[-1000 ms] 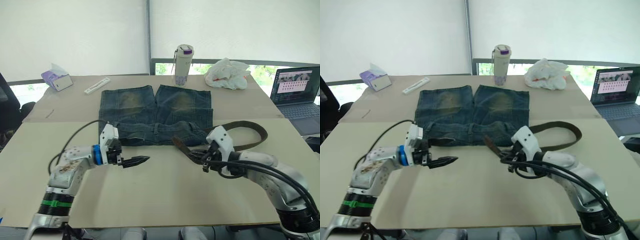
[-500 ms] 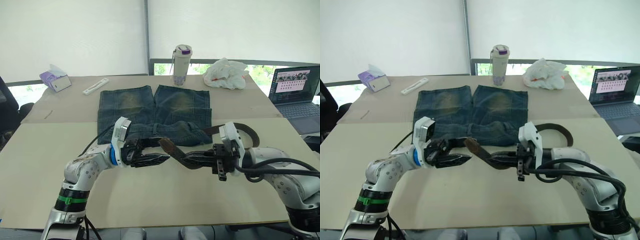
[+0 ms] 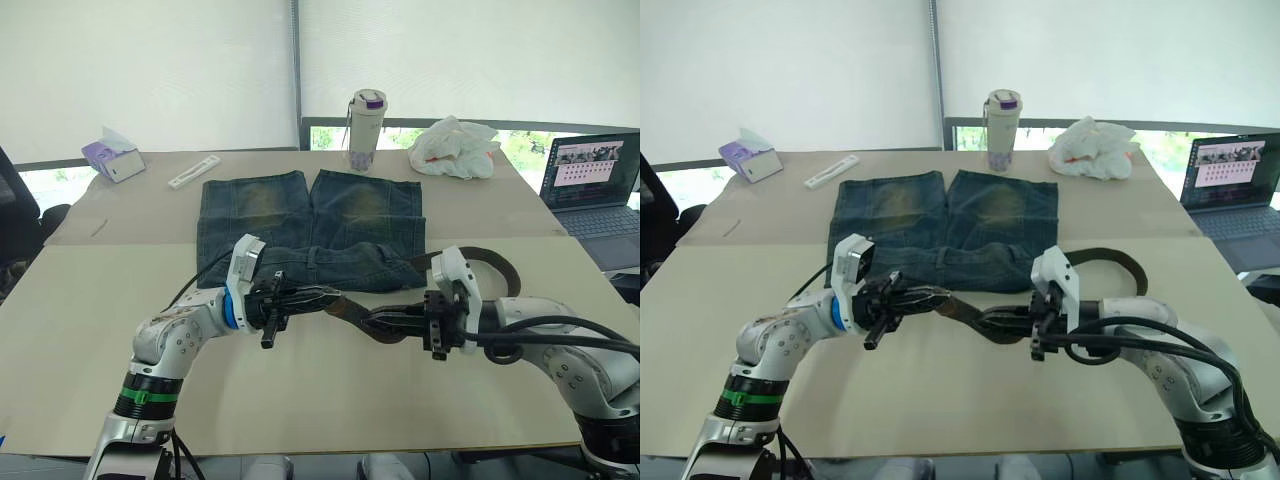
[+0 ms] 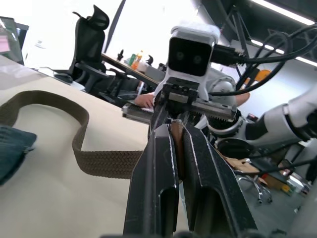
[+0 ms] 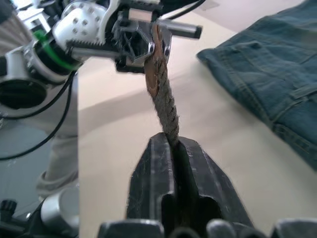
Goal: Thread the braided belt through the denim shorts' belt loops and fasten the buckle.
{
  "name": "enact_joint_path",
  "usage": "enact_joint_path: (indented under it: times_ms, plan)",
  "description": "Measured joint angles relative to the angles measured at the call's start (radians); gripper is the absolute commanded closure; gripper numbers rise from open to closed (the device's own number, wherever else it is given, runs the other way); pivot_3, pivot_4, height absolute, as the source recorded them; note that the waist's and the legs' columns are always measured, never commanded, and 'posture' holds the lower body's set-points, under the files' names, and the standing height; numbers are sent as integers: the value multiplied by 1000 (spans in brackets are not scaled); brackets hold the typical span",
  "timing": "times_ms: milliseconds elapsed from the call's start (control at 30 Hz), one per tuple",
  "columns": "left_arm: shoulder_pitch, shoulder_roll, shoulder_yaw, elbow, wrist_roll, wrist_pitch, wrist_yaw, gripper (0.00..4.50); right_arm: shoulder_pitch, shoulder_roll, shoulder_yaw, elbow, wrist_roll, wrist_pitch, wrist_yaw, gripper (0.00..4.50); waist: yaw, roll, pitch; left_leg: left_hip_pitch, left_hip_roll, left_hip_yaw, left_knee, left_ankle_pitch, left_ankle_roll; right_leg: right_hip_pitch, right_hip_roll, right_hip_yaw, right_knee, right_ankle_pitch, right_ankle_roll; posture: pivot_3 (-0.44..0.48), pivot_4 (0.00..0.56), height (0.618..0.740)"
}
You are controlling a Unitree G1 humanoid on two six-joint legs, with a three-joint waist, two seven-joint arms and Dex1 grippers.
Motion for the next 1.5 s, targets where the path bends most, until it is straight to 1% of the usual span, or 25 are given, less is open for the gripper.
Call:
enact_joint_path:
  times_ms: [67, 100, 167, 233, 333, 367, 433, 500, 633, 667, 700, 800, 933, 1067, 1100, 1167, 1233, 1267, 1300, 1400, 1433, 1500]
  plan:
    - [4, -37, 9, 10, 14, -14, 53, 4500, 8, 6, -70, 0, 39, 0, -32, 2044, 2, 0, 0, 0, 0, 0, 0, 0, 0, 0, 0, 0, 0, 0, 0, 0, 150, 740]
    - [5, -73, 21, 26, 17, -15, 110, 4500, 26, 17, -146, 0, 82, 0, -66, 1681, 7, 0, 0, -1, 0, -1, 0, 0, 0, 1, -1, 0, -1, 0, 0, 0, 150, 740]
    - [8, -120, 37, 54, 25, -14, 200, 4500, 59, 13, -251, 0, 156, 6, -106, 1056, 12, -1, 0, -1, -1, -1, 0, 0, 0, 1, -1, 0, -1, 0, 0, 0, 150, 740]
    - [3, -176, 58, 88, 28, -5, 305, 4500, 106, 4, -335, -10, 262, 27, -146, 1056, 15, -1, 0, -2, -1, -1, 0, 0, 0, 1, -2, 0, -2, 0, 1, 0, 150, 740]
    - [-7, -230, 79, 120, 11, 22, 376, 4500, 150, 6, -350, -68, 393, 40, -206, 1056, 10, -1, 0, -2, -1, -1, 0, 0, 1, 1, -1, 0, -1, 0, 1, 0, 150, 740]
    - [-15, -253, 89, 126, -8, 39, 398, 4500, 165, 13, -329, -98, 418, 45, -229, 1056, 7, -1, 0, -2, 0, -1, 0, 0, 1, 1, 0, 0, -1, 0, 1, 0, 150, 740]
    - [-48, -296, 123, 146, -64, 84, 449, 4500, 198, 55, -231, -152, 419, 52, -290, 1056, 0, -1, 0, -2, 0, 0, 0, 0, 1, 1, 1, 0, -1, -3, 7, 0, 150, 740]
    - [-73, -316, 157, 149, -128, 134, 481, 4500, 235, 162, -131, -148, 392, 48, -369, 1056, -5, -1, 0, -1, 1, 0, 0, 0, 1, 1, 2, 0, 0, -4, 7, 0, 150, 740]
    - [-79, -308, 224, 149, -241, 217, 525, 4500, 271, 355, -52, -33, 288, -34, -487, 1056, -5, 0, 0, -1, 0, 0, 0, 0, 0, -1, 1, 1, 0, -2, 5, 0, 150, 740]
    - [-79, -304, 231, 148, -252, 226, 529, 4500, 273, 371, -50, -19, 272, -47, -496, 1056, -4, 1, 0, -1, 0, 0, 0, 0, 0, -1, 0, 1, 0, -2, 5, 0, 150, 740]
    - [-78, -297, 239, 147, -266, 233, 534, 4500, 271, 411, -51, -1, 252, -75, -515, 1056, -3, 0, 0, -1, -1, 0, 0, 0, 0, 0, 0, 1, 0, -1, 3, 0, 150, 740]
    - [-69, -283, 252, 135, -286, 251, 545, 4500, 239, 595, -103, 66, 297, -177, -586, 1056, -3, 1, 0, -1, 0, -1, 0, 0, 0, -1, 0, 1, 0, 0, 1, 0, 150, 740]
    - [-69, -284, 253, 123, -301, 251, 556, 4500, 236, 658, -123, 78, 364, -228, -604, 1056, -2, 1, 0, -1, -2, -1, -1, 0, 0, 0, -1, 1, -1, 0, 1, 0, 150, 740]
    - [-68, -286, 253, 112, -306, 249, 558, 4500, 225, 642, -117, 78, 369, -233, -599, 1056, -4, 1, 0, -1, -2, -1, -1, 0, 0, 0, 0, 1, -1, 0, 1, 0, 150, 740]
    - [-68, -287, 253, 112, -306, 249, 558, 4500, 220, 642, -117, 78, 369, -234, -599, 1294, -5, 1, 0, 0, -2, -1, -1, 0, 0, -1, 0, 1, -1, 0, 1, 0, 150, 740]
    - [-68, -288, 252, 110, -306, 245, 558, 4500, 212, 643, -117, 79, 369, -245, -598, 1965, -7, 1, 0, 0, -2, -1, -1, 0, 0, -1, 0, 1, -1, 0, 1, 0, 150, 740]
    - [-67, -288, 251, 107, -305, 243, 558, 4500, 211, 640, -116, 79, 369, -247, -595, 2535, -8, 1, 0, 0, -2, 0, -1, 0, 0, 0, 0, 1, -1, 0, 1, 0, 150, 740]
    - [-66, -287, 251, 107, -305, 242, 558, 4500, 211, 625, -109, 79, 361, -247, -585, 2940, -7, 1, 0, 0, -2, 0, -1, 0, 0, 0, 0, 1, -1, 0, 1, 0, 150, 740]
    - [-66, -287, 251, 106, -305, 241, 558, 4500, 211, 612, -104, 79, 356, -247, -576, 3228, -7, 1, 0, 0, -2, 0, -1, 0, 0, 0, 0, 1, -1, 0, 1, 0, 150, 740]
    - [-54, -286, 248, 106, -304, 242, 558, 4500, 211, 604, -94, 79, 349, -247, -568, 4323, -6, 1, 0, 0, -5, -1, -1, 0, 0, 0, 0, 1, -1, 0, 1, 0, 150, 740]
    - [-51, -286, 246, 106, -303, 240, 558, 4500, 210, 604, -94, 79, 349, -251, -568, 4485, -6, 1, 0, 0, -5, -1, -1, 0, 0, 0, -1, 1, -1, 0, 1, 0, 150, 740]
    - [-51, -285, 244, 106, -303, 235, 557, 4500, 209, 604, -93, 81, 349, -254, -568, 4485, -6, 1, 0, 0, -5, -1, -1, 0, 0, 0, -1, 1, -1, 0, 1, 0, 150, 740]
